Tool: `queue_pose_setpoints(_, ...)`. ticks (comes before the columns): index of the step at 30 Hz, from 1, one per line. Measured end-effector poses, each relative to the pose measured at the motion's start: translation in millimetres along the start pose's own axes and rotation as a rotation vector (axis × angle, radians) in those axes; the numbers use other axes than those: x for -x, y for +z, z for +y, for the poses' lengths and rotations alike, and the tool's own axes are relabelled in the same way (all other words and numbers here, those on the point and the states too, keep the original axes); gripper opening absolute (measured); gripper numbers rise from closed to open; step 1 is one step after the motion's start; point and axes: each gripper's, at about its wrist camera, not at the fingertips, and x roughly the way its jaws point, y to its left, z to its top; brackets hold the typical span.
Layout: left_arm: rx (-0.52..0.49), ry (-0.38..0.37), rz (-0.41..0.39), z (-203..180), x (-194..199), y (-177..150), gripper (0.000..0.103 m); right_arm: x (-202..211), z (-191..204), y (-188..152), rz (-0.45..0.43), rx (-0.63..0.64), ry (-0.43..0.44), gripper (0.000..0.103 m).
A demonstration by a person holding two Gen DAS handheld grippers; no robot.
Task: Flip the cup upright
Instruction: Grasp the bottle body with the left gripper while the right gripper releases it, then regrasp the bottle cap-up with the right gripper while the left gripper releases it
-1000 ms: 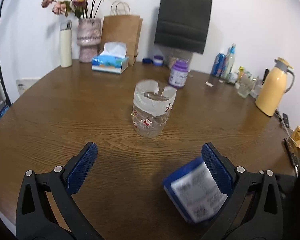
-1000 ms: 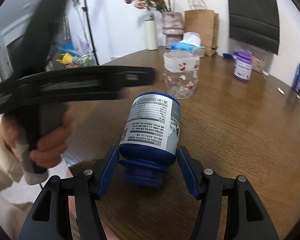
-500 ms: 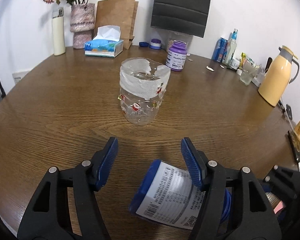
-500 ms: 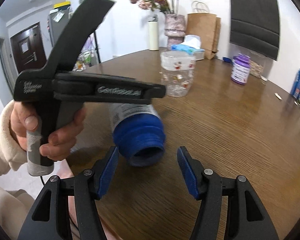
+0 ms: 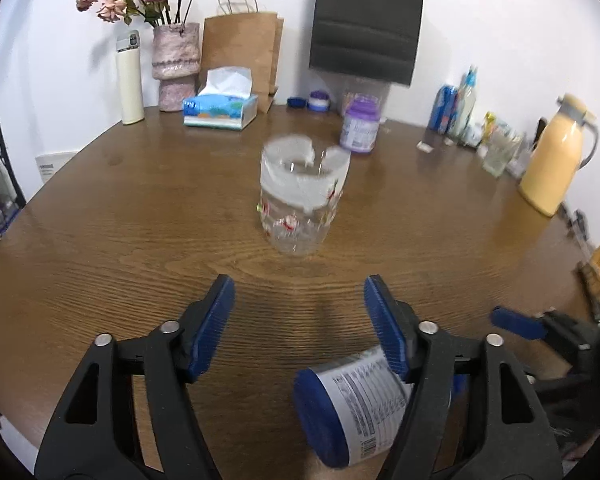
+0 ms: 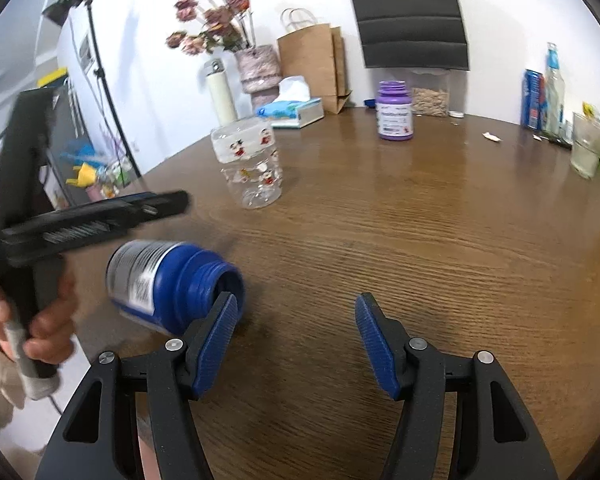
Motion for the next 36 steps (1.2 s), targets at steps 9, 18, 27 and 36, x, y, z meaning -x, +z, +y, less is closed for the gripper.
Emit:
queue_pose_setpoints(9, -0.526, -0.309, 0.221, -50, 10, -12, 0.103, 2, -13, -8, -0.052, -0.088, 0.025, 0.076)
queue_pose_setpoints(18, -0.753, -0.245, 0.362, -79, -21, -54, 0.06, 6, -34, -12, -0.099, -0.205, 0.099, 0.076)
queue_pose_setpoints(27, -0.558, -0.14, 0.169, -66, -22, -12, 0.06, 11, -29, -13, -0.11, -0.178, 0.02, 0.077)
queue_pose_setpoints(36, -0.567, -0.214, -0.04, -101, -13, 33, 0.06, 40, -56, 49, -0.168, -0.256, 0.361, 0.091)
